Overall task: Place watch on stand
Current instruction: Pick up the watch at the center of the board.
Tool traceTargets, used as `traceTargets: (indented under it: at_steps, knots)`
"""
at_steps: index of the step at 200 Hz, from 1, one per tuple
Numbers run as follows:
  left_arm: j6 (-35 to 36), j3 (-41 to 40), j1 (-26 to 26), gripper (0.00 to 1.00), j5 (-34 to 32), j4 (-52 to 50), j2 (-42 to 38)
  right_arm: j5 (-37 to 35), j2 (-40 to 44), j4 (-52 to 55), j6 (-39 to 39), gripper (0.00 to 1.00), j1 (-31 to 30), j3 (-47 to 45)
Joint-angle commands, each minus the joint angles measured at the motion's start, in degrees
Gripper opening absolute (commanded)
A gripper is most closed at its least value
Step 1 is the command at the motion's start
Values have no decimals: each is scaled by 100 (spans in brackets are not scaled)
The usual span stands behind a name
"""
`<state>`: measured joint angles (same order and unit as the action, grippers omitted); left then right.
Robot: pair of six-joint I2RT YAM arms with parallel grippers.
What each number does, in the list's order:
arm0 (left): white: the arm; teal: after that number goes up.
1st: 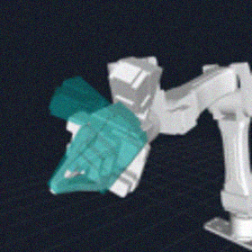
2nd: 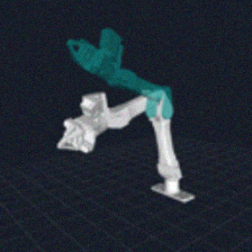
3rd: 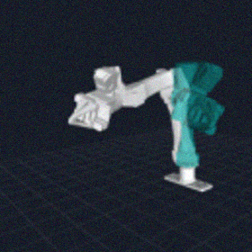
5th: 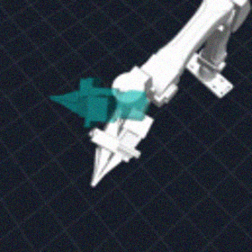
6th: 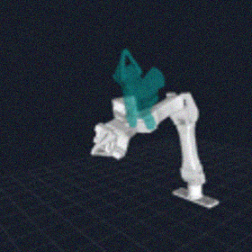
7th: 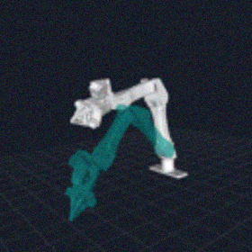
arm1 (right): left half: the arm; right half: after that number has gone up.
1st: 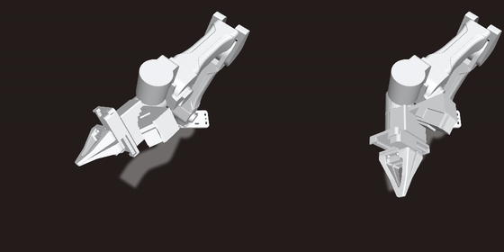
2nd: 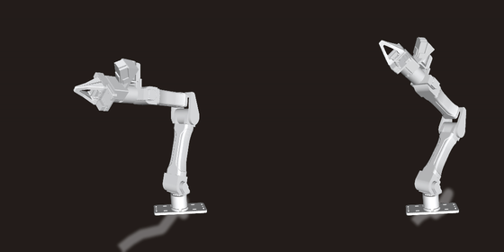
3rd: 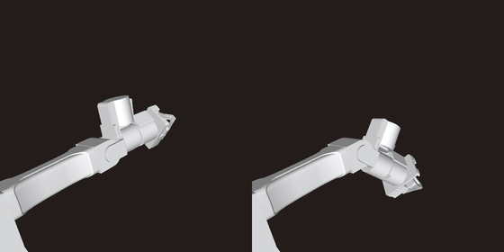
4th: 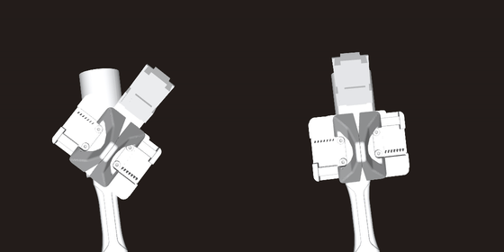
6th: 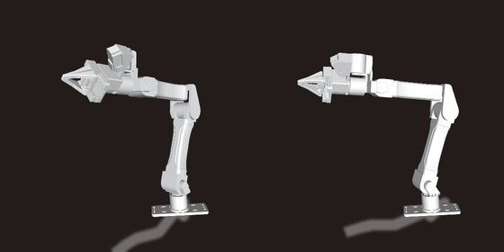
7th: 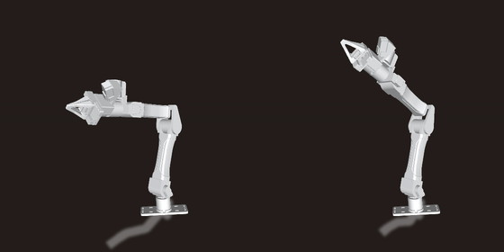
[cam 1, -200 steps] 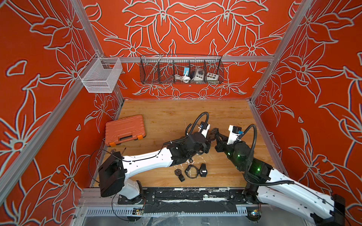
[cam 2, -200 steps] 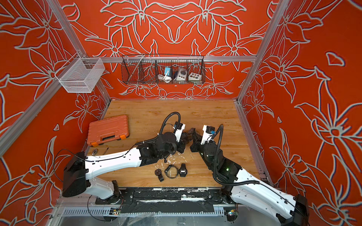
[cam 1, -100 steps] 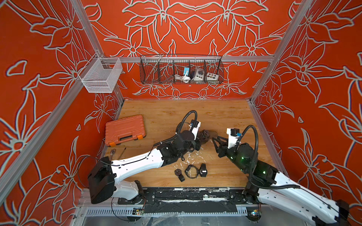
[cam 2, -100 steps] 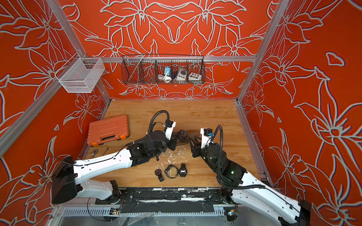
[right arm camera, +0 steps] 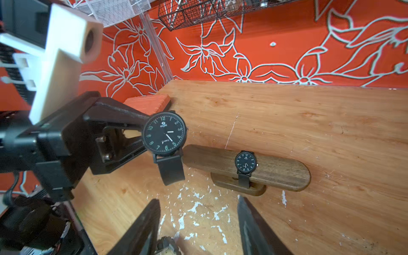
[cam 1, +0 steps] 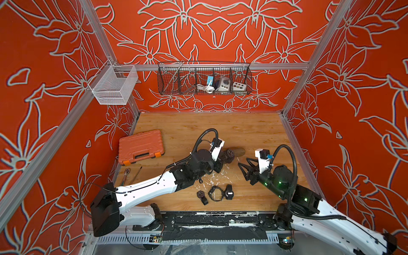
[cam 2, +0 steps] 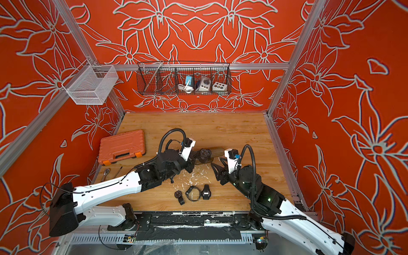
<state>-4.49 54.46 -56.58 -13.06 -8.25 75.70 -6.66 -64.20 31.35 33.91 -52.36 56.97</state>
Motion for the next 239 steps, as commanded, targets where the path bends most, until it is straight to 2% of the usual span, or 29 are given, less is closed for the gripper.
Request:
traceTargets:
  at_steps: [1,35,71,88,135,145,167,191,212,239]
  knots:
    - [28,170,-82,0,-14,-11,7,-404,-79,240,45,10,6,121]
    - [-6,213,-90,0,-1,-43,33,-486,-90,240,41,4,6,122]
    - [-25,256,-108,0,14,-73,41,-457,-159,189,19,16,4,121]
    - [-34,288,-130,0,32,-84,19,-445,-202,157,36,17,6,104]
    - [-85,251,-142,0,5,-116,-41,-650,52,91,3,0,6,-8]
    - [-136,220,-143,0,-4,-112,-91,-691,140,66,-54,0,6,-38]
    - [-269,-20,-143,34,80,50,-422,-869,457,-122,-342,0,42,-245]
    - [-371,-752,-136,58,341,765,-1176,-670,1008,-812,-1197,0,120,-720]
    - [-380,-1441,-134,71,599,1407,-1821,-66,1534,-1454,-1918,0,221,-1140]
    - [-300,-1921,-135,76,1038,1791,-2406,996,2283,-2372,-2629,0,252,-1714]
